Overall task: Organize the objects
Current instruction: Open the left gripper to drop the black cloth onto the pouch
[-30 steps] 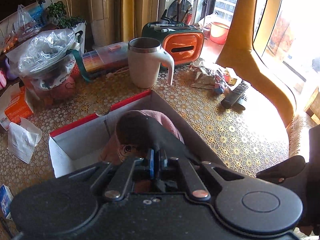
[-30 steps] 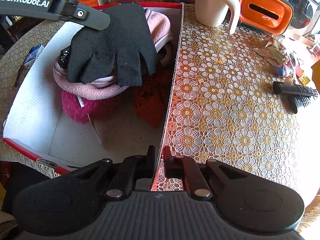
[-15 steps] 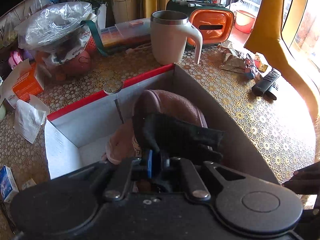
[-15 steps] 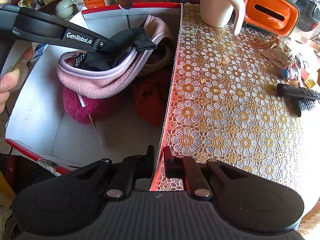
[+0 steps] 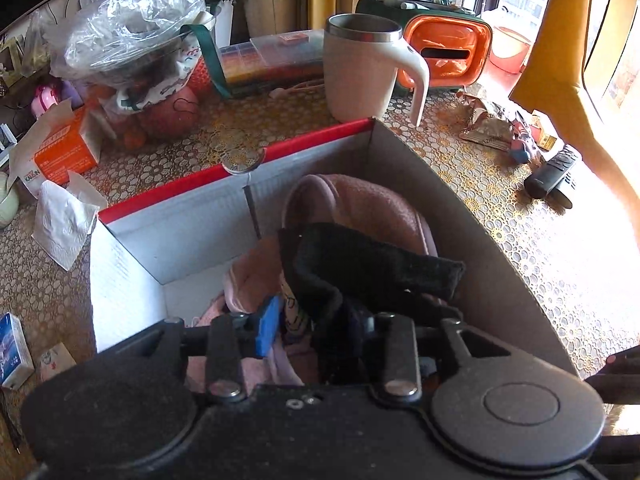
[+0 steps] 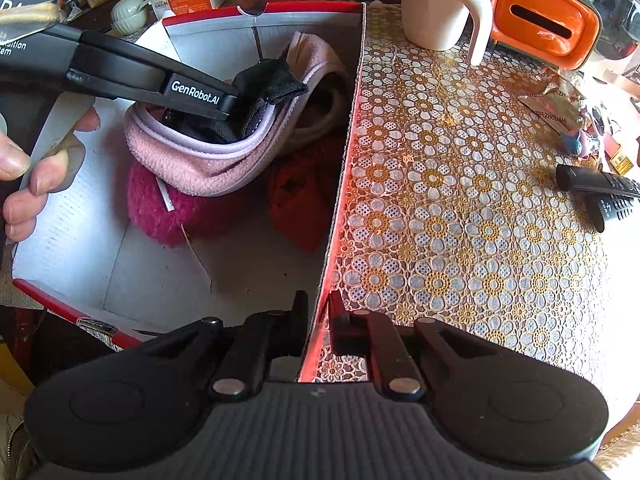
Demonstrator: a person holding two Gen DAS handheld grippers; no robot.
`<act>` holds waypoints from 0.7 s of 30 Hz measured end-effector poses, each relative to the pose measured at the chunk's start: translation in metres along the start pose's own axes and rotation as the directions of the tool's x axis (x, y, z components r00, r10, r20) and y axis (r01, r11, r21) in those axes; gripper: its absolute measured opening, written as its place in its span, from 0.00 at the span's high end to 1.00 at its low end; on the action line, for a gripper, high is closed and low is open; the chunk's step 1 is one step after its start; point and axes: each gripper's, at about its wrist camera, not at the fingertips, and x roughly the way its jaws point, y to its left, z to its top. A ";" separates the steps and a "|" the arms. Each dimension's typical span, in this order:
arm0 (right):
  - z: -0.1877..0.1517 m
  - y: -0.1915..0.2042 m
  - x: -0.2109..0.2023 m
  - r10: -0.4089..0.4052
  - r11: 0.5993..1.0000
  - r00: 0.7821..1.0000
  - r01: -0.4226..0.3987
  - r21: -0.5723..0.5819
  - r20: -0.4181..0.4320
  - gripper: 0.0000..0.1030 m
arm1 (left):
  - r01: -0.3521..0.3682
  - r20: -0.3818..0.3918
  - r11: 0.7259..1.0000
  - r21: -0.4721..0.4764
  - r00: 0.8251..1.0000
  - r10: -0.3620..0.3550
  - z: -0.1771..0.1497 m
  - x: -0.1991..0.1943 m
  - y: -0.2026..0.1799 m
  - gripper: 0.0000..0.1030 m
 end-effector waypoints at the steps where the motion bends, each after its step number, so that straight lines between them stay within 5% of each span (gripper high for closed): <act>1: 0.000 0.000 0.000 -0.002 1.000 1.000 0.002 0.005 -0.001 0.91 | 0.007 0.010 1.000 -0.005 1.000 -0.007 -0.001 -0.004 0.002 0.50; 7: 0.000 0.004 0.003 -0.026 0.999 1.000 0.026 0.035 -0.014 0.91 | 0.017 0.083 0.999 0.027 0.996 -0.019 -0.016 -0.036 0.009 0.36; 11: 0.001 0.005 0.007 -0.039 0.998 0.999 0.040 0.058 -0.028 0.91 | 0.016 0.122 0.999 0.033 0.992 -0.020 -0.030 -0.058 0.021 0.18; 21: 0.001 0.014 0.010 -0.094 0.995 0.995 0.095 0.044 -0.021 0.91 | -0.039 0.142 0.999 -0.016 0.989 0.041 -0.069 -0.086 0.074 0.07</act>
